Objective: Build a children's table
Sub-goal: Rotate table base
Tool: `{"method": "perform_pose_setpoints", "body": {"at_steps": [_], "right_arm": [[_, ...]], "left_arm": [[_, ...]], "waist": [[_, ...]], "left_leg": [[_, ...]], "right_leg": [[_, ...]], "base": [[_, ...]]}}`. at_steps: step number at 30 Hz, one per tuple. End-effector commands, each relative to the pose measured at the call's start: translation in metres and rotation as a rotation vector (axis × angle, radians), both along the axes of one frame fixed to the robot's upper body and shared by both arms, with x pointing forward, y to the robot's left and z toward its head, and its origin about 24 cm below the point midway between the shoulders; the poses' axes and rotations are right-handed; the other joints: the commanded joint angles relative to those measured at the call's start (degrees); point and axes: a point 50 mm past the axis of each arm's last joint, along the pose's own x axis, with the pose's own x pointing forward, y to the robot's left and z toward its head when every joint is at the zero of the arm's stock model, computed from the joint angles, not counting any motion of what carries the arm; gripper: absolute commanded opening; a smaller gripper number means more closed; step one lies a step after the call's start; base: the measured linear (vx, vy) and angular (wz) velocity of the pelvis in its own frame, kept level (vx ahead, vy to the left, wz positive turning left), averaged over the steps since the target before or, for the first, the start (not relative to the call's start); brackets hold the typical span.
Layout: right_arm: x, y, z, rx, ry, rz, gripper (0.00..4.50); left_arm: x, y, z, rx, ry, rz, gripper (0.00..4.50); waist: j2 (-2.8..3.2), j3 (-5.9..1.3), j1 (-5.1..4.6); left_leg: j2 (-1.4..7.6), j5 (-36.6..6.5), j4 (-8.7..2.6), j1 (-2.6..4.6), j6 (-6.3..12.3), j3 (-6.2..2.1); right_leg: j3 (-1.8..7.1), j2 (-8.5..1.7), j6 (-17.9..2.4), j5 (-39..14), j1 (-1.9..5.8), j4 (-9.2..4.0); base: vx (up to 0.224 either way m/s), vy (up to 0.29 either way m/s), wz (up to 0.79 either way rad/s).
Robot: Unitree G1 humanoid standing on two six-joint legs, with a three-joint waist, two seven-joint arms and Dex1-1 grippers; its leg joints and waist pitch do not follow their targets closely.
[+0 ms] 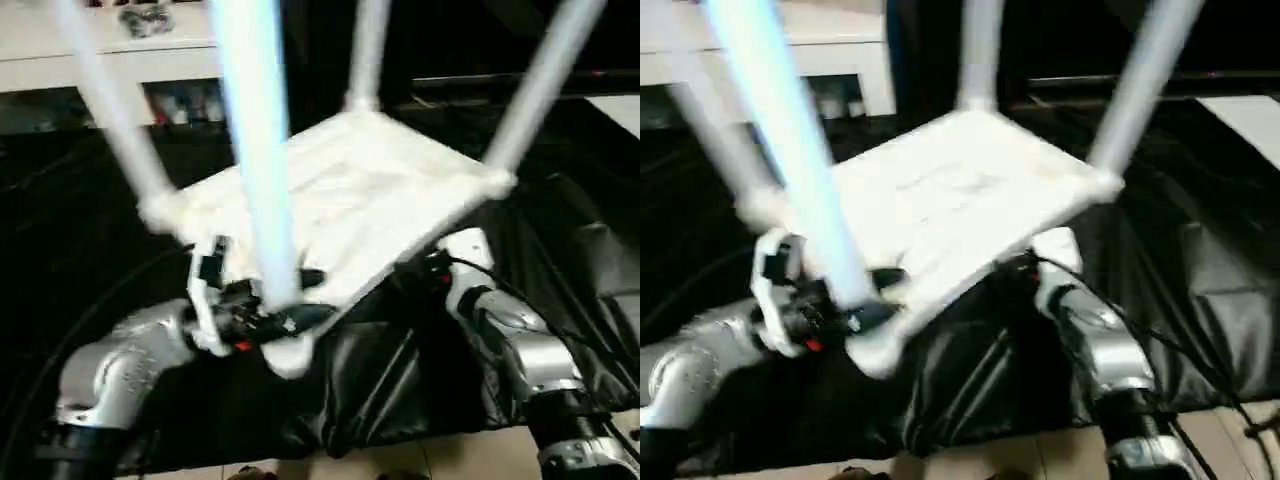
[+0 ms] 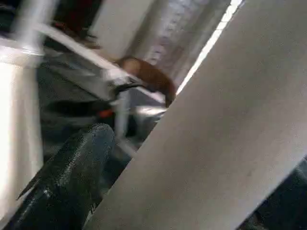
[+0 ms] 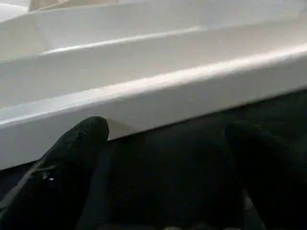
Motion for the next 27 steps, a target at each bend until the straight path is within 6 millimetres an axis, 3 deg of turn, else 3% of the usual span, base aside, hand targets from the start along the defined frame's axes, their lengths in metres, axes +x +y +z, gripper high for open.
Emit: {"method": "perform_pose_setpoints", "body": {"at_steps": [1, 6, 7, 9, 13, 20, 21, 24, 25, 26, 27], "right_arm": [[0.005, 0.028, 0.009, 0.029, -0.039, 0.141, 4.47], [0.008, 0.049, 0.007, 0.045, -0.031, 0.262, 4.47], [0.009, 0.056, 0.006, 0.036, -0.026, 0.298, 4.47], [0.01, 0.058, 0.005, 0.034, -0.024, 0.31, 4.47], [0.012, 0.069, 0.004, 0.02, -0.018, 0.362, 4.47], [0.014, 0.068, 0.003, 0.012, -0.026, 0.333, 4.47], [0.015, 0.065, 0.002, 0.007, -0.03, 0.313, 4.47], [0.017, 0.054, 0.0, 0.001, -0.036, 0.27, 4.47], [0.018, 0.045, 0.0, -0.003, -0.043, 0.239, 4.47], [0.018, 0.045, 0.0, -0.003, -0.043, 0.239, 4.47], [0.019, 0.034, 0.001, -0.005, -0.049, 0.204, 4.47]], "left_arm": [[-0.007, -0.016, 0.011, -0.046, -0.022, -0.086, 4.5], [-0.009, -0.029, 0.018, -0.089, -0.025, -0.115, 4.5], [-0.009, -0.035, 0.021, -0.105, -0.024, -0.125, 4.5], [-0.009, -0.038, 0.022, -0.11, -0.023, -0.126, 4.5], [-0.004, -0.057, 0.025, -0.129, -0.041, -0.132, 4.5], [0.008, -0.07, 0.021, -0.081, -0.076, -0.049, 4.5], [0.016, -0.073, 0.016, -0.026, -0.099, 0.021, 4.5], [0.031, -0.076, 0.008, 0.077, -0.141, 0.135, 4.5], [0.039, -0.076, 0.004, 0.129, -0.17, 0.198, 4.5], [0.039, -0.076, 0.004, 0.129, -0.17, 0.198, 4.5], [0.044, -0.073, 0.001, 0.175, -0.189, 0.24, 4.5]], "waist": [[-0.55, -3.17, 0.08], [-0.54, -3.23, -0.56], [-1.04, -3.23, -0.78], [-0.7, -3.21, -0.62], [-0.94, -3.24, -0.62], [-0.96, -3.5, -0.34], [-0.62, -3.4, -0.36], [-0.71, -3.46, -0.12], [-0.36, -3.49, 0.02], [-0.53, -3.46, -0.1], [-0.26, -3.47, -0.05]], "left_leg": [[2.97, -16.5, -4.64, 0.97, -0.75, -1.96], [2.94, -17.1, -4.47, 1.06, -0.65, -1.96], [2.95, -17.1, -4.41, 1.15, -0.5, -1.91], [2.94, -17.1, -4.33, 1.46, -0.34, -1.88], [3.09, -16.5, -4.37, 1.32, -0.22, -1.88], [3.04, -14.7, -4.07, 1.32, 0.76, -1.76], [3.03, -15.0, -4.17, 1.35, 0.96, -1.76], [3.07, -15.8, -4.13, 1.49, 0.53, -1.86], [3.09, -16.2, -4.16, 1.59, 0.34, -1.93], [3.04, -16.5, -4.11, 1.68, 0.33, -1.83], [3.14, -16.7, -4.14, 1.7, 0.07, -1.91]], "right_leg": [[2.53, -3.13, -12.0, -18.4, 2.56, -4.4], [2.53, -3.06, -12.5, -18.7, 2.52, -4.39], [2.54, -2.9, -12.8, -18.6, 2.41, -4.41], [2.62, -2.94, -12.9, -18.8, 2.26, -4.52], [2.62, -2.85, -13.5, -16.9, 2.4, -4.3], [2.68, -2.96, -13.9, -13.9, 2.66, -4.16], [2.62, -2.75, -13.9, -13.9, 2.5, -4.43], [2.61, -2.96, -13.5, -14.6, 2.67, -4.38], [2.56, -2.96, -13.1, -15.2, 2.55, -4.55], [2.57, -2.8, -13.0, -15.1, 2.4, -4.7], [2.59, -2.93, -13.2, -14.8, 2.53, -4.51]], "base": [[0.0, 0.0, 0.0], [0.0, 0.0, 0.0], [0.0, 0.0, 0.0], [0.0, 0.0, 0.0], [0.0, 0.0, 0.0], [0.0, 0.0, 0.0], [0.0, 0.0, 0.0], [0.0, 0.0, 0.0], [0.0, 0.0, 0.0], [0.0, 0.0, 0.0], [0.0, 0.0, 0.0]]}}
